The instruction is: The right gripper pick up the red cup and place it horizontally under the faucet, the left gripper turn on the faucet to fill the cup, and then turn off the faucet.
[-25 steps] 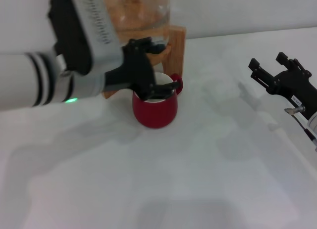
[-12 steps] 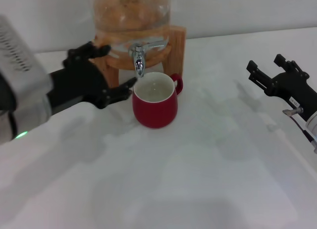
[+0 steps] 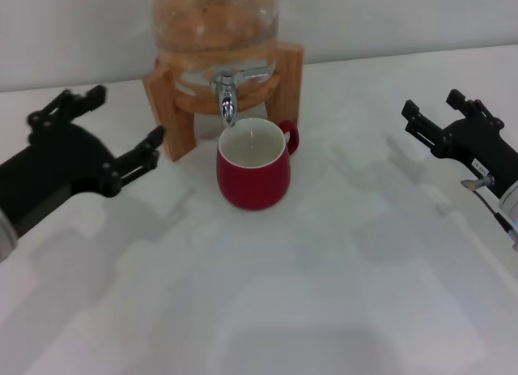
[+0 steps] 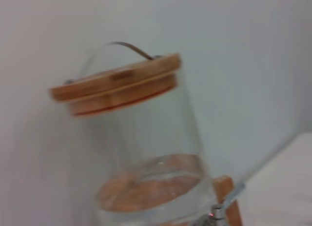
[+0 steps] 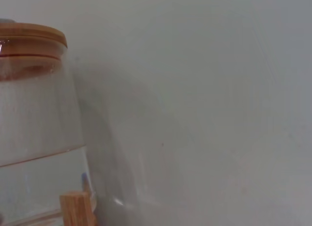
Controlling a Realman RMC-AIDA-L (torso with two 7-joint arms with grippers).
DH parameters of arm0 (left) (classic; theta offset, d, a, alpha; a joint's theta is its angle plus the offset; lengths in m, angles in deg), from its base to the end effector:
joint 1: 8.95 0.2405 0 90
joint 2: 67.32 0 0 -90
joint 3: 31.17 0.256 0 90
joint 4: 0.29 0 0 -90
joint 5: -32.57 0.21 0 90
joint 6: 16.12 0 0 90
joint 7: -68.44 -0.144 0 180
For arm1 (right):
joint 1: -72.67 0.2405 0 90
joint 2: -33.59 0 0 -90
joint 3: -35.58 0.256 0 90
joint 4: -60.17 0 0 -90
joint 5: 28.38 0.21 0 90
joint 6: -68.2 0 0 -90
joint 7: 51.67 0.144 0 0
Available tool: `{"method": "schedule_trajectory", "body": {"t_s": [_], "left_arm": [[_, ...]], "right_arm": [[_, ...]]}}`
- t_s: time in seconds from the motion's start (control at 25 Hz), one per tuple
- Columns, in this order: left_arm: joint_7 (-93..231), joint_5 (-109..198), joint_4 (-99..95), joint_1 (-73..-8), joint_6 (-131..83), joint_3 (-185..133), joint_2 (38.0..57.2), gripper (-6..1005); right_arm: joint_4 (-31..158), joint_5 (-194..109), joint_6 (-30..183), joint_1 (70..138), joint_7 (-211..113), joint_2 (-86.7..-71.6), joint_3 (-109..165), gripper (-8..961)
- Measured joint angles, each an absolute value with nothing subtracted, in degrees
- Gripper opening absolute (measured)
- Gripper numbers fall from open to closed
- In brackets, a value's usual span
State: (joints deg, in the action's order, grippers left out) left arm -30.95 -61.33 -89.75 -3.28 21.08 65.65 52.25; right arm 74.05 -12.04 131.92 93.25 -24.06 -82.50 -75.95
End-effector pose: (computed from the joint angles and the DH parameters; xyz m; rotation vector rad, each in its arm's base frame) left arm -0.1886 0.2949 0.0070 -2.2380 -0.2305 -0.5305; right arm 0.3340 0.3244 -0.0068 -1.7137 0.6989 0.8437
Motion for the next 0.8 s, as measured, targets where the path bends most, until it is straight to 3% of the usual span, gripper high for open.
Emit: {"method": "schedule_trajectory", "body": {"t_s": [0.44,0.8], "left_arm": [[-51.76,-91.69,-82.01,5.09,22.44,61.63,52.23,849],[-57.92,-110.0,-62.35,-0.09,39.45,48.51,52.15,849]], "right_arm": [[73.72,-11.82,130.04,95.31,-24.21,-82.25,-75.54,857],[73.89,-11.38,127.37,97.2,-24.29,-82.31,-74.37,857]]}}
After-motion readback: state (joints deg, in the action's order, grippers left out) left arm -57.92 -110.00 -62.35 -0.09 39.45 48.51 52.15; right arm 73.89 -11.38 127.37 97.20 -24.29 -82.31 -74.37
